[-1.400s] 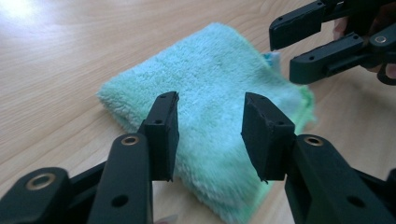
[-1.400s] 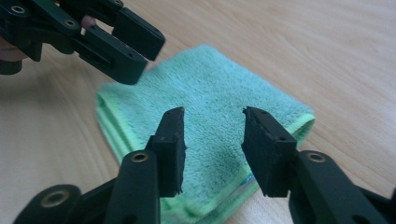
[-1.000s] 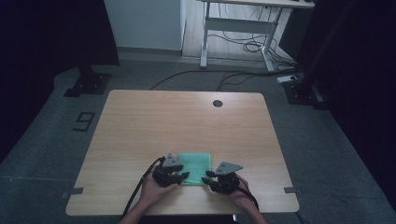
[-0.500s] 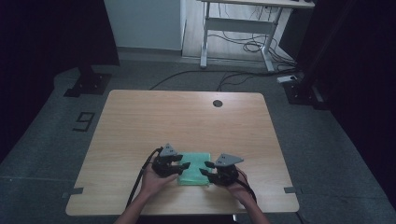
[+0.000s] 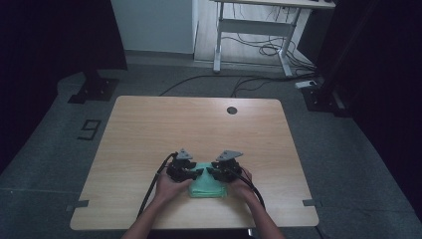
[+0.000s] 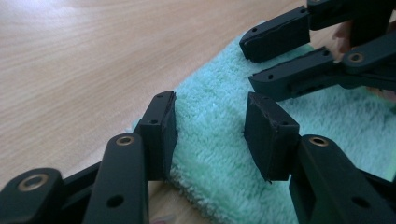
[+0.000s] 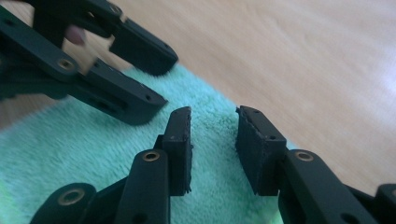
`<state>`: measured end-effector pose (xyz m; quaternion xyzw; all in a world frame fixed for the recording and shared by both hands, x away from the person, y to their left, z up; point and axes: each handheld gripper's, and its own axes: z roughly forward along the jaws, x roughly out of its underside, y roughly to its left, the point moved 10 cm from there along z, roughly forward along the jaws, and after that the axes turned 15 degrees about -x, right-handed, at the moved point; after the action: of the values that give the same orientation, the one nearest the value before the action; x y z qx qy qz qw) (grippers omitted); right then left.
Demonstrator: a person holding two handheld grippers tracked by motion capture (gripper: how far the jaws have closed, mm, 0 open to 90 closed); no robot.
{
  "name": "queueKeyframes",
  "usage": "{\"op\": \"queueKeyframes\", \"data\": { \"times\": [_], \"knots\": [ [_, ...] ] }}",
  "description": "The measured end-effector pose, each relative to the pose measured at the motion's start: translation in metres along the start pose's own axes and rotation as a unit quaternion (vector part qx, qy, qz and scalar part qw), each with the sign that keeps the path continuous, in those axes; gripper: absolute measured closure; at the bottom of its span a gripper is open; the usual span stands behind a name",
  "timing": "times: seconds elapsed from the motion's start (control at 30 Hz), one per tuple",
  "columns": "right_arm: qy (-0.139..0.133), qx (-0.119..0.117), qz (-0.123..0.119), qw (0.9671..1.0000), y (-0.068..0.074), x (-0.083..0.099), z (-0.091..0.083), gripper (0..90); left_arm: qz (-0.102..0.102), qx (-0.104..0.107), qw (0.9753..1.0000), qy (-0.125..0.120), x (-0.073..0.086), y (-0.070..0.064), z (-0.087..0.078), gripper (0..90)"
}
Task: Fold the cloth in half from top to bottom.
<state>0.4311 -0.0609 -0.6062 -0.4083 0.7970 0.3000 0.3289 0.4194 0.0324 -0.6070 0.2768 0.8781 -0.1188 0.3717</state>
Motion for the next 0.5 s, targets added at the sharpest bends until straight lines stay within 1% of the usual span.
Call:
{"op": "queueKeyframes", "data": {
  "times": [0.07, 0.1, 0.17, 0.3, 0.37, 0.4, 0.47, 0.5],
  "knots": [
    [-0.006, -0.002, 0.011, 0.9999, -0.001, 0.002, -0.003, 64.4, 0.003, -0.002, 1.0, -0.001, 0.001, 0.0, 0.0, 53.5],
    [-0.007, 0.001, 0.013, 0.9999, -0.003, 0.004, -0.004, 64.5, 0.003, -0.002, 1.0, -0.002, 0.002, 0.0, -0.001, 53.5],
    [-0.01, 0.006, 0.016, 0.9998, -0.004, 0.008, -0.009, 64.4, 0.006, -0.005, 1.0, -0.005, 0.003, 0.0, -0.001, 53.7],
    [-0.016, 0.008, 0.016, 0.9997, -0.001, 0.013, -0.013, 64.1, 0.007, -0.008, 0.9999, -0.007, 0.003, -0.001, -0.001, 53.6],
    [-0.015, 0.018, 0.004, 0.9997, 0.0, 0.014, -0.016, 62.1, 0.009, -0.013, 0.9998, -0.008, 0.002, 0.0, -0.003, 52.9],
    [-0.013, 0.019, -0.003, 0.9997, 0.004, 0.015, -0.018, 61.5, 0.009, -0.014, 0.9998, -0.011, 0.001, 0.001, -0.006, 52.4],
    [-0.012, 0.02, -0.017, 0.9996, 0.01, 0.017, -0.024, 60.8, 0.007, -0.009, 0.9997, -0.022, -0.001, 0.0, -0.016, 52.2],
    [-0.016, 0.018, -0.023, 0.9995, 0.014, 0.017, -0.028, 60.8, 0.01, -0.007, 0.9995, -0.03, -0.001, -0.001, -0.023, 52.2]
  ]
}}
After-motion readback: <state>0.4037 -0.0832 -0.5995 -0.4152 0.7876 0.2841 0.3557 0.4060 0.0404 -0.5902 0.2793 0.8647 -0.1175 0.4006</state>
